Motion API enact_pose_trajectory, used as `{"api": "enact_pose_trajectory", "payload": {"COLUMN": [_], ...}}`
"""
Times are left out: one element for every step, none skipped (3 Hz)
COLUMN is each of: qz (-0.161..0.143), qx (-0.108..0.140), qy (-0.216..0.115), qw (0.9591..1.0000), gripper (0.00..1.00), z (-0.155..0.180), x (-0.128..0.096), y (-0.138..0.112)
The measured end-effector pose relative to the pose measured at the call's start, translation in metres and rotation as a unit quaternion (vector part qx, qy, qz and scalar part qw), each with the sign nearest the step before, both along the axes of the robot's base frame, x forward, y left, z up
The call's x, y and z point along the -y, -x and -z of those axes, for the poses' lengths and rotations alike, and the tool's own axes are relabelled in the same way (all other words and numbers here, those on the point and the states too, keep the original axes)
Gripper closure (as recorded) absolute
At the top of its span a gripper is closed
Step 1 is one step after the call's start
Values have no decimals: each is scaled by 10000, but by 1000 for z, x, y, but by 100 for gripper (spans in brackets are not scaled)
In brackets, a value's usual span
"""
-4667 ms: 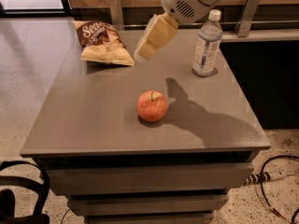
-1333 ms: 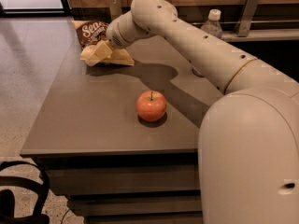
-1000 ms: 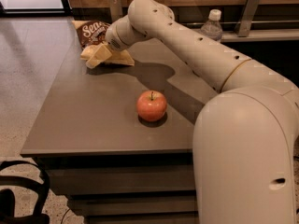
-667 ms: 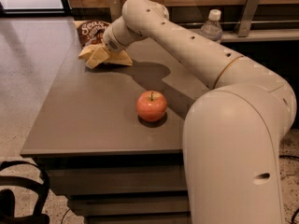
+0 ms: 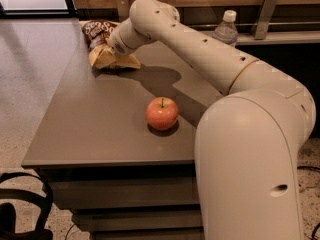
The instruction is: Pick brown chip bag
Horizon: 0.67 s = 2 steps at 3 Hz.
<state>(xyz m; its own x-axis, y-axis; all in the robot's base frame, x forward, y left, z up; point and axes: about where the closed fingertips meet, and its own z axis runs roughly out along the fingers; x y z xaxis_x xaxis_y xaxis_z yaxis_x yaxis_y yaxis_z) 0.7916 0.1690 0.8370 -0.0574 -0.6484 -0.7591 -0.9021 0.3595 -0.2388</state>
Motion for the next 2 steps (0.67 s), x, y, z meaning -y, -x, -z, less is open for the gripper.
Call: {"api": "enact_pose_trajectory", "payload": {"qz": [-4, -5], "qx": [-4, -5], "qy": [1, 1], "qw": [10000, 10000], "gripper": [87, 100], "z": [0, 0], "x": [-1, -1], "y": [0, 0]}}
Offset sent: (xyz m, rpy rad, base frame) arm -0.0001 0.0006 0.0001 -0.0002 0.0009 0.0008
